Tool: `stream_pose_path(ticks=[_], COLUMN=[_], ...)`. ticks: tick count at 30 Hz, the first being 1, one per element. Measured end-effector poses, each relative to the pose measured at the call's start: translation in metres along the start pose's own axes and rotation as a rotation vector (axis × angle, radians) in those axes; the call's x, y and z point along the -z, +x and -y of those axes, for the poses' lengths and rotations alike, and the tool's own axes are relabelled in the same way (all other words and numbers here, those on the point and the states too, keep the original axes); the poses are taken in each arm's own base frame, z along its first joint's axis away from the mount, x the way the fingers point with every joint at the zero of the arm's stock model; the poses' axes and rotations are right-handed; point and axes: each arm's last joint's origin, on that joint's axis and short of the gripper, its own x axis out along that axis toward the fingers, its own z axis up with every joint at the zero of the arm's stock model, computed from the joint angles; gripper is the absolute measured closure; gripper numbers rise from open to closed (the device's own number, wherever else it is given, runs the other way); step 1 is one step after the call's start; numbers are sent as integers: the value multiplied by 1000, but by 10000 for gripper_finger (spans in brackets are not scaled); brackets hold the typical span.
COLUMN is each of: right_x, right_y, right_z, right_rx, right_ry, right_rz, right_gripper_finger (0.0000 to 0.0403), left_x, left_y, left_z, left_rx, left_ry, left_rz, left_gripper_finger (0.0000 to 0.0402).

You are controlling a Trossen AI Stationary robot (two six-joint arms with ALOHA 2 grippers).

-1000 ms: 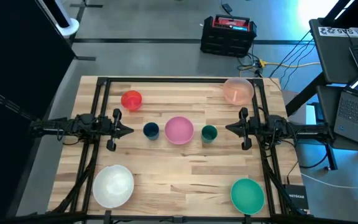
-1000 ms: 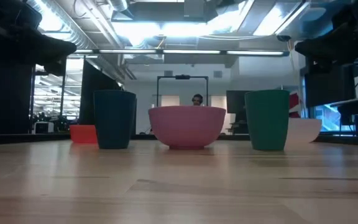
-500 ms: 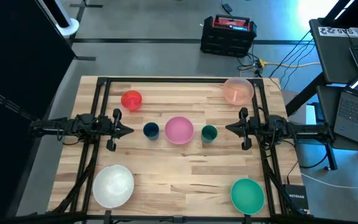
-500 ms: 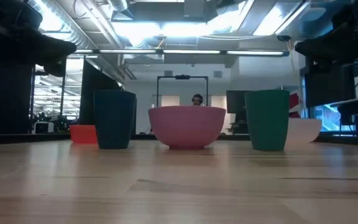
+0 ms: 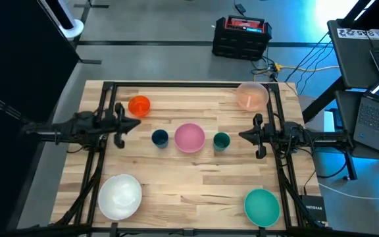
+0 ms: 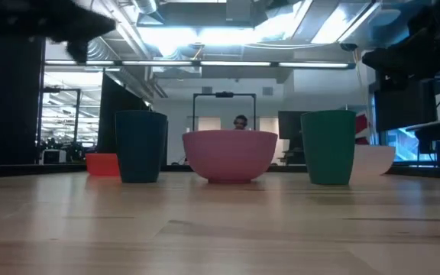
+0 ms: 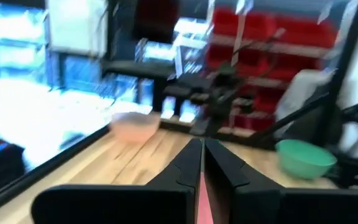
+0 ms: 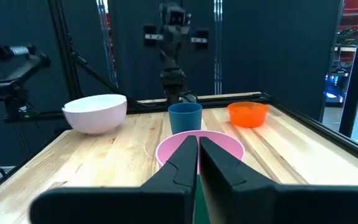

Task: Nest bowls inside each other
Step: Move the pink bowl to the top center of the table

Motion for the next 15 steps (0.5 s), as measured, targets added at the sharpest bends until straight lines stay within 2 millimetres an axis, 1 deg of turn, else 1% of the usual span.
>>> stream_pose_path(ticks=[2, 3, 5, 6, 9, 11, 15], right_x=[1, 1, 1, 1, 1, 1, 1], right_y=[0, 0, 0, 0, 0, 0, 0], right_z=[1, 1, 1, 1, 1, 1, 1], right_rx=[22, 26, 26, 26, 24, 23, 20], right_ry=[-1, -1, -1, -1, 0, 0, 1], right_rz=[-7, -5, -4, -5, -6, -6, -7], right_gripper_finger=[403, 403, 403, 403, 403, 403, 403], left_x=[-25, -36, -51, -56, -66, -69, -64], left_y=[23, 37, 68, 85, 128, 156, 213], left_z=[3, 4, 5, 4, 4, 3, -3], left_rx=[-33, -51, -89, -108, -124, -132, -151], left_ry=[7, 12, 27, 33, 29, 20, -8], left_rz=[-39, -71, -164, -221, -374, -476, -679], left_gripper_finger=[397, 392, 375, 364, 340, 326, 296])
